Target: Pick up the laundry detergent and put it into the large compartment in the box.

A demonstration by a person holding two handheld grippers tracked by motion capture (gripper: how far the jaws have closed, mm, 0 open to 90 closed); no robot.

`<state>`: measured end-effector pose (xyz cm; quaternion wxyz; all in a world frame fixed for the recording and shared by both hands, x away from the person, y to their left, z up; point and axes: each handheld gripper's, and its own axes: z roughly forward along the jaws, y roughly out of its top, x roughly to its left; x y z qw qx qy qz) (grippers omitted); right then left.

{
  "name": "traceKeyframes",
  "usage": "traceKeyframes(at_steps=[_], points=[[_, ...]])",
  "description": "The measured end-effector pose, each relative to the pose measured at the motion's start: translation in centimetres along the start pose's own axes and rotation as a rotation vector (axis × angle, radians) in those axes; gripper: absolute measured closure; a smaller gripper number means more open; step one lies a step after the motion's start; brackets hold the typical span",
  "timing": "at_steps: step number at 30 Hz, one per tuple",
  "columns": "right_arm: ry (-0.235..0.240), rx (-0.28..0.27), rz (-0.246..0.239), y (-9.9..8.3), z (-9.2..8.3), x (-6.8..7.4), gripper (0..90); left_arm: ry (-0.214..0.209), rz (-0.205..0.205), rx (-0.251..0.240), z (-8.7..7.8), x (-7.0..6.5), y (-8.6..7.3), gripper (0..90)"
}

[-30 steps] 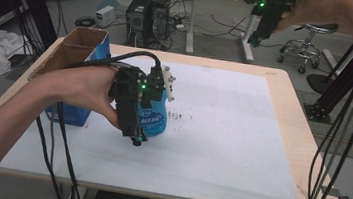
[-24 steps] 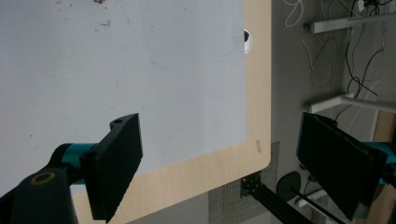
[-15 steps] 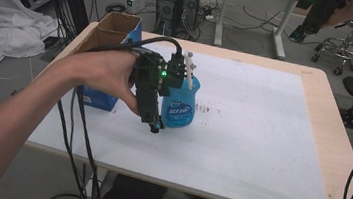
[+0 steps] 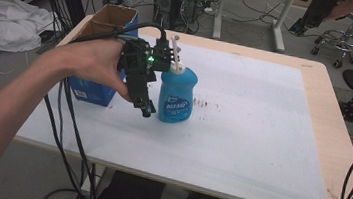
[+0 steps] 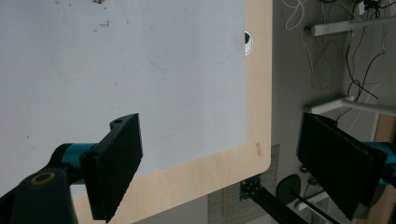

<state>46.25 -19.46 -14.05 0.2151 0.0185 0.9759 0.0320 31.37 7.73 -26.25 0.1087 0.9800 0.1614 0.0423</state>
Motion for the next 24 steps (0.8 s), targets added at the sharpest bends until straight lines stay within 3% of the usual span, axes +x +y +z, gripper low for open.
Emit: traceKeyframes(at_steps=[5,8,10,15,18,24], points=[[0.003,-0.012,-0.01,0.1,-0.1,0.0,13.8,0.022,-0.066,-0.018,0.5,1.2,-0.1,14.1],[0.002,-0.017,-0.005,0.1,-0.1,0.0,13.7,0.027,-0.073,-0.018,0.6,1.4,0.0,14.1],[0.001,-0.01,-0.008,0.1,0.0,0.0,13.8,0.039,-0.103,-0.045,1.0,2.1,0.3,14.1],[0.002,-0.012,-0.014,0.0,0.1,0.1,13.8,0.054,-0.13,-0.069,1.4,2.8,0.6,14.1],[0.005,-0.015,-0.015,0.1,0.2,0.1,13.8,0.055,-0.168,-0.112,1.9,3.5,1.0,14.1],[0.009,-0.014,-0.015,0.2,0.4,0.1,13.7,0.058,-0.184,-0.139,2.9,4.1,1.6,14.1]])
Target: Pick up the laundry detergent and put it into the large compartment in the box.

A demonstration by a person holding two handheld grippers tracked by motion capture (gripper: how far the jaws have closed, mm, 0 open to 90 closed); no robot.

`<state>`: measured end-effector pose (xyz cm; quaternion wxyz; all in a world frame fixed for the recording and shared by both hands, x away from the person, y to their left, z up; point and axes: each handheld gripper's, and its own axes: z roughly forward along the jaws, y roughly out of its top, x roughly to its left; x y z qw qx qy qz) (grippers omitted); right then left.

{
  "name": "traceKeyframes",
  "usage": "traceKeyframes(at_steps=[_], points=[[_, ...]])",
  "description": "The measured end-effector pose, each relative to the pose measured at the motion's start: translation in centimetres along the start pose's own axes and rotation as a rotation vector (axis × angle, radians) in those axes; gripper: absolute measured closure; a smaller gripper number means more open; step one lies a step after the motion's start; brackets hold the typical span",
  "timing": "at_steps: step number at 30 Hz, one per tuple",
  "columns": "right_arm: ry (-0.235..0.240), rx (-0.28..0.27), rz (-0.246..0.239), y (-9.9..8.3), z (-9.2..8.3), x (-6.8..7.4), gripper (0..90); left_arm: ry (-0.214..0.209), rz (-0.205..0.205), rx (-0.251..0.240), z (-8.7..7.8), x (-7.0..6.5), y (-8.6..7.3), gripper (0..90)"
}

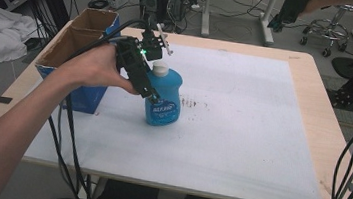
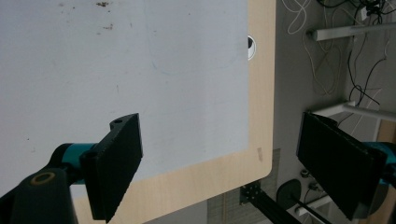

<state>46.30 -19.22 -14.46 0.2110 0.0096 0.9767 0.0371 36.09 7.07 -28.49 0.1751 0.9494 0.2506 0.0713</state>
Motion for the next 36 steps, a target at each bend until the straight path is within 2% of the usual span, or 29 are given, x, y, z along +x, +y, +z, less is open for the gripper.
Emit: traceKeyframes(at_steps=[4,10,21,29,31,36], points=[[0.0,-0.002,0.0,0.0,0.1,0.0,13.8,0.0,-0.015,-0.023,0.6,0.2,0.3,14.1],[0.002,-0.001,0.003,-0.1,0.1,0.0,13.8,0.002,-0.015,-0.04,1.0,0.4,0.8,14.3],[0.007,0.004,0.002,-0.2,0.5,0.1,13.8,-0.003,-0.011,-0.046,1.3,0.5,1.2,15.2],[0.013,0.003,0.006,-0.3,0.8,0.1,13.8,-0.018,-0.013,-0.056,1.3,0.7,1.3,22.3],[0.017,0.006,0.005,-0.3,1.0,0.2,13.8,-0.023,-0.001,-0.052,1.3,0.7,1.3,25.2],[0.018,0.006,0.01,-0.4,1.2,0.2,13.8,-0.021,-0.009,-0.056,1.3,0.7,1.2,26.1]])
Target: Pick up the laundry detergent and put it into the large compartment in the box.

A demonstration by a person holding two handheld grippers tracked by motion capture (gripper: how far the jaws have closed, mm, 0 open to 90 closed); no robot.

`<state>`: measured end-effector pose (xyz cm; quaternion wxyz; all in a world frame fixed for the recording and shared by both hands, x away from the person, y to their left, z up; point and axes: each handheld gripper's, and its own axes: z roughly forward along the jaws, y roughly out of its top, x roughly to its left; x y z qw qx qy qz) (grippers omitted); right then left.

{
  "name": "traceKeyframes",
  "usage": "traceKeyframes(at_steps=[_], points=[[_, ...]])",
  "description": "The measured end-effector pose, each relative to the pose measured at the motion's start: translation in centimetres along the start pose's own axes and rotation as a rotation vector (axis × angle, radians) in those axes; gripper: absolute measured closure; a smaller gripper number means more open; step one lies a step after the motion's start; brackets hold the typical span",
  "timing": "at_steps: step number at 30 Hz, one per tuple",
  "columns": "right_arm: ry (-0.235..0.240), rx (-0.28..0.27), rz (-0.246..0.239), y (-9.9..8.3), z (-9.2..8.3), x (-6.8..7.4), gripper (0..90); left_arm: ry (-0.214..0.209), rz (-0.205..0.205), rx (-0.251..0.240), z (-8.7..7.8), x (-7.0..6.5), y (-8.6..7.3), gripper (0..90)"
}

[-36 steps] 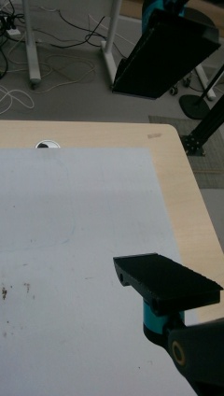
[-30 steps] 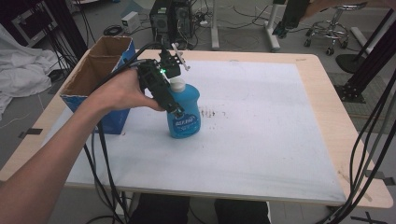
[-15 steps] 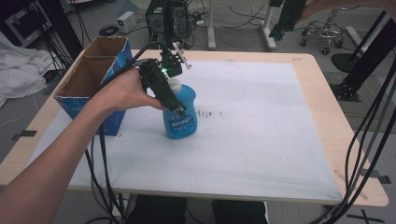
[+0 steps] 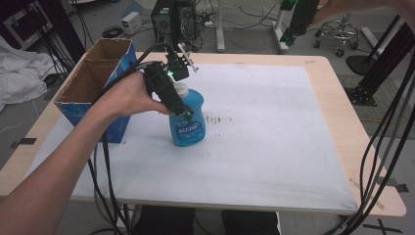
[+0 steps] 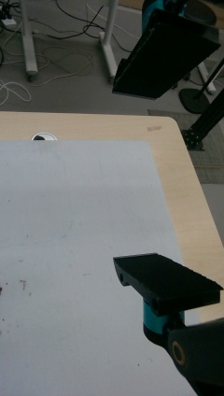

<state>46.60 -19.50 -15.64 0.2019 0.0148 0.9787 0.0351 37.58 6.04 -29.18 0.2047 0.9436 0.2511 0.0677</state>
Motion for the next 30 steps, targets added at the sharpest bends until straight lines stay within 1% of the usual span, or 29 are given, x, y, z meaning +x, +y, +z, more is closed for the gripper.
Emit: traceKeyframes(at_steps=[6,7,9,11,16,20,24,26,30], points=[[0.001,-0.001,-0.008,-0.07,0.07,-0.08,13.7,-0.01,-0.003,-0.001,0.02,0.08,0.04,28.5],[0.0,-0.001,-0.005,-0.07,0.11,-0.06,13.8,-0.011,0.002,0.004,0.03,0.11,0.07,29.4],[0.003,0.002,-0.001,-0.07,0.17,-0.02,13.8,-0.011,-0.006,0.002,0.14,0.07,0.08,30.3],[0.003,0.001,-0.007,-0.08,0.23,-0.05,13.8,-0.011,0.0,0.009,0.14,0.11,0.08,30.8],[0.004,0.005,-0.005,-0.14,0.32,-0.08,13.8,-0.016,0.01,0.007,0.04,0.09,0.09,31.7],[0.005,0.008,-0.002,-0.09,0.46,0.0,13.8,-0.022,0.009,0.002,0.1,0.03,0.14,32.9],[0.006,0.007,-0.005,-0.02,0.5,0.02,13.8,-0.02,0.016,0.004,0.07,0.08,0.16,34.4],[0.007,0.008,-0.004,-0.02,0.51,0.02,13.8,-0.018,0.015,-0.001,0.03,0.13,0.1,37.3],[0.006,0.014,-0.003,-0.07,0.55,0.03,13.7,-0.018,0.015,0.001,0.01,0.12,0.13,37.6]])
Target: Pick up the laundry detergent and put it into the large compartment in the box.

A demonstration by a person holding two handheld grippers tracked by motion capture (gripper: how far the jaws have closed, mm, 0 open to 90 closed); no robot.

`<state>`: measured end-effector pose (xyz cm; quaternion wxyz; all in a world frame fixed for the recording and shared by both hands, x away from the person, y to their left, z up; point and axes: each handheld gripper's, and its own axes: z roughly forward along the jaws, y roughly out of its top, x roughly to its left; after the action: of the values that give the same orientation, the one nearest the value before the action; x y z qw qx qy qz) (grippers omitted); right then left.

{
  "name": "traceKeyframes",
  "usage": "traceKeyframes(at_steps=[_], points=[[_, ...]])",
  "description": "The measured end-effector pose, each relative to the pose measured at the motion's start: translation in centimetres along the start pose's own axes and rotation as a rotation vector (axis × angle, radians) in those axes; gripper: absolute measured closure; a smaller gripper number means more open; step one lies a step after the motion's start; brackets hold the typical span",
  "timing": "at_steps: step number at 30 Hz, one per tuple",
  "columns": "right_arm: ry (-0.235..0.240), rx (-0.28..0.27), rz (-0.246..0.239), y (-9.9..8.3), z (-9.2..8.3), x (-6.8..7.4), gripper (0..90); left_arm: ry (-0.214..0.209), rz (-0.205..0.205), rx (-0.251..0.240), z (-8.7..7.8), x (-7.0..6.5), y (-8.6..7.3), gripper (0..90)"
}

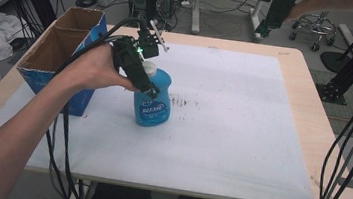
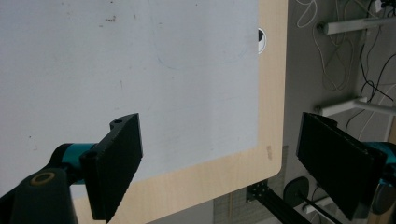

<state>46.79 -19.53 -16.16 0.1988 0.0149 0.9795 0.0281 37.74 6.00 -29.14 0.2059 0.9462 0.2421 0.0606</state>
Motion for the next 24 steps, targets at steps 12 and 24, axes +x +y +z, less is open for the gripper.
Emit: traceKeyframes(at_steps=[12,24], points=[[0.002,0.007,0.008,-0.43,-0.02,0.06,13.8,0.004,0.003,0.016,-0.05,0.01,0.17,38.3],[0.001,0.009,0.009,-0.6,-0.08,0.19,13.8,0.0,-0.002,0.021,-0.33,-0.04,0.29,38.4]])
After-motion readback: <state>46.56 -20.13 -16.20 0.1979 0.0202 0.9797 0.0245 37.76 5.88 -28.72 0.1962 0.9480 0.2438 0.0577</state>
